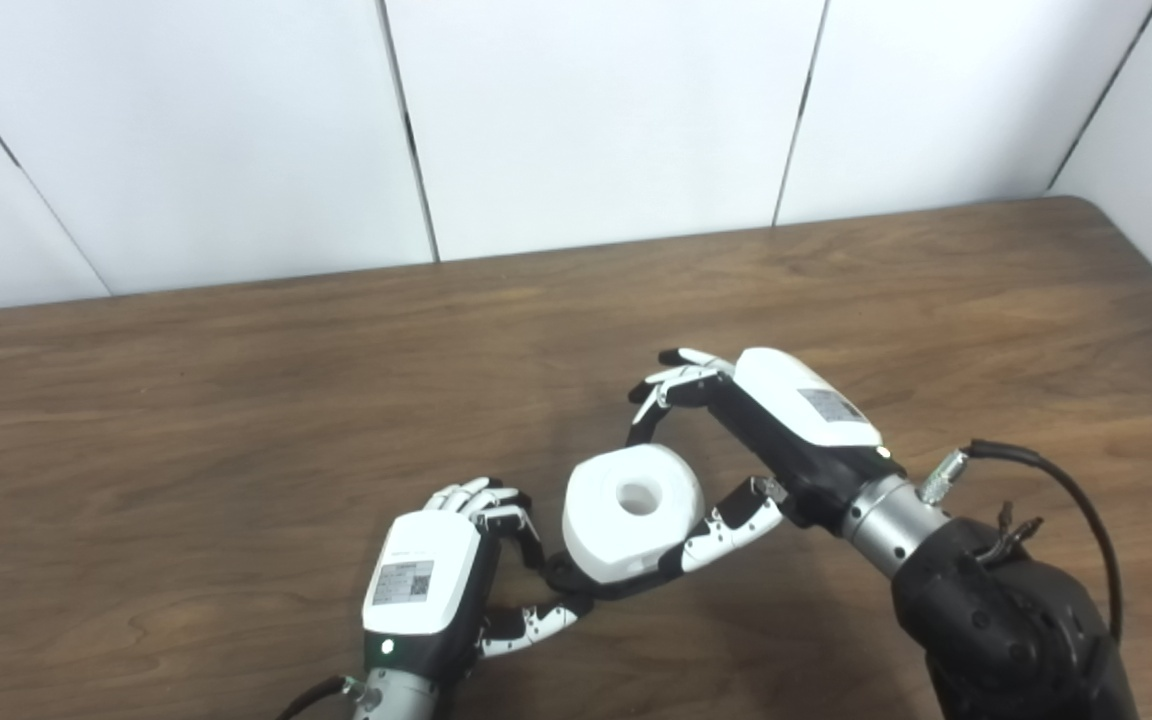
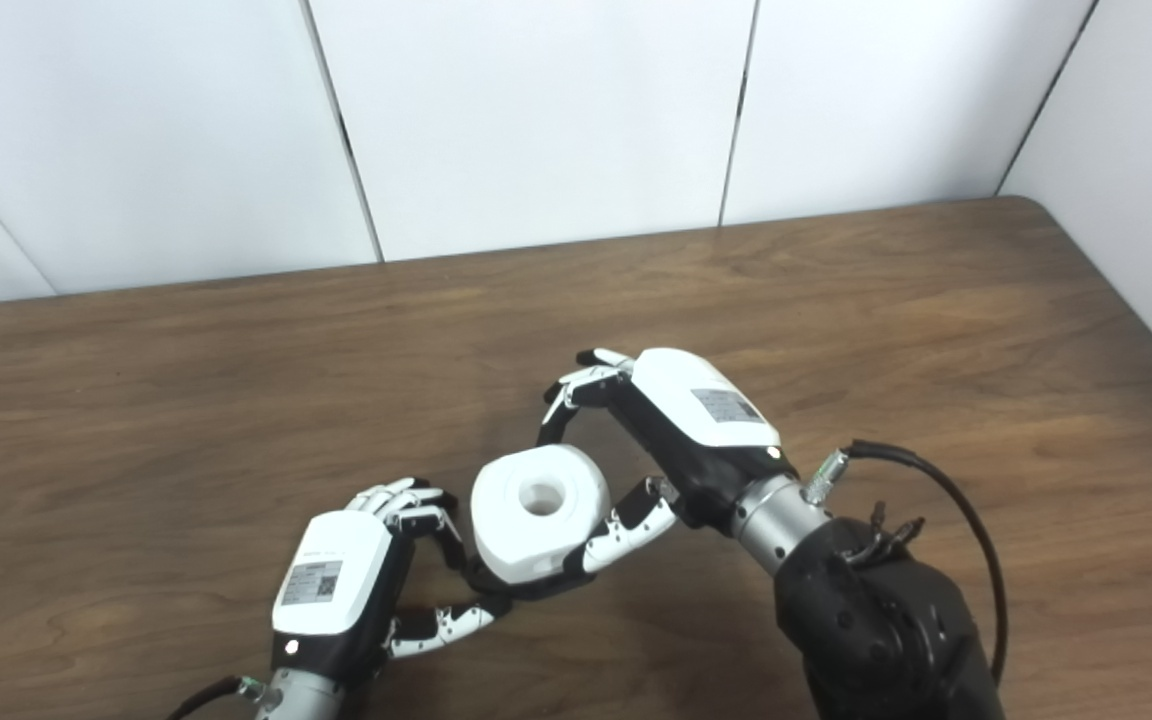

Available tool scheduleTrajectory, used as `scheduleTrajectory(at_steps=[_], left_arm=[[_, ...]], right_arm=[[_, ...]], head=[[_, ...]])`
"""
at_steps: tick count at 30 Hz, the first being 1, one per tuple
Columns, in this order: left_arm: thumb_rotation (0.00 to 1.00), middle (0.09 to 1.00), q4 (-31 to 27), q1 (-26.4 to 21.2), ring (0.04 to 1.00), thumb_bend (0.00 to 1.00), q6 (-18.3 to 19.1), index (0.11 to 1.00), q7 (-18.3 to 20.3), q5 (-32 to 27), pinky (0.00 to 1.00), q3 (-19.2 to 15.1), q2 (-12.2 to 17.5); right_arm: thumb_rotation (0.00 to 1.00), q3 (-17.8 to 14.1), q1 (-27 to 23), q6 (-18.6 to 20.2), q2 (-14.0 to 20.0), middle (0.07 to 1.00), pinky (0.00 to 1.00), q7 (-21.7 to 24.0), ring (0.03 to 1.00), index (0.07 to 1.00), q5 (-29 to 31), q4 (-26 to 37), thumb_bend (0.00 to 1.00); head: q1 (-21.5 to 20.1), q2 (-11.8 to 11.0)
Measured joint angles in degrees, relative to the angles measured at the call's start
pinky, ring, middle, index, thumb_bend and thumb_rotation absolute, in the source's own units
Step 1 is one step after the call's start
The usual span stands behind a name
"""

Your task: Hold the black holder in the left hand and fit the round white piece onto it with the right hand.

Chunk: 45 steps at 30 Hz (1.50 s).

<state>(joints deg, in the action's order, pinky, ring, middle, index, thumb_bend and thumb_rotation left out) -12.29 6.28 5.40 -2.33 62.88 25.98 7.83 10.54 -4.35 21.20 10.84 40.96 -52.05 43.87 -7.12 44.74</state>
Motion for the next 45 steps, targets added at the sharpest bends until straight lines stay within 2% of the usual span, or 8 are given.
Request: scheduleTrajectory(at_steps=[14,45], left_arm=[[0.05,0.748,0.0,0.0,0.836,0.52,0.1,0.488,0.0,0.0,0.83,0.1,0.0],[0.05,0.748,0.0,-0.1,0.835,0.52,0.7,0.489,0.0,0.1,0.83,0.4,0.0]], right_arm=[[0.13,1.6,1.0,-4.0,-0.2,0.795,0.97,-2.5,0.942,0.482,-2.4,-2.2,0.52],[0.13,2.3,1.1,-4.9,0.1,0.797,0.94,-3.6,0.938,0.483,-3.4,-4.0,0.52]], head=[[-0.1,-0.2],[-0.2,-0.1]])
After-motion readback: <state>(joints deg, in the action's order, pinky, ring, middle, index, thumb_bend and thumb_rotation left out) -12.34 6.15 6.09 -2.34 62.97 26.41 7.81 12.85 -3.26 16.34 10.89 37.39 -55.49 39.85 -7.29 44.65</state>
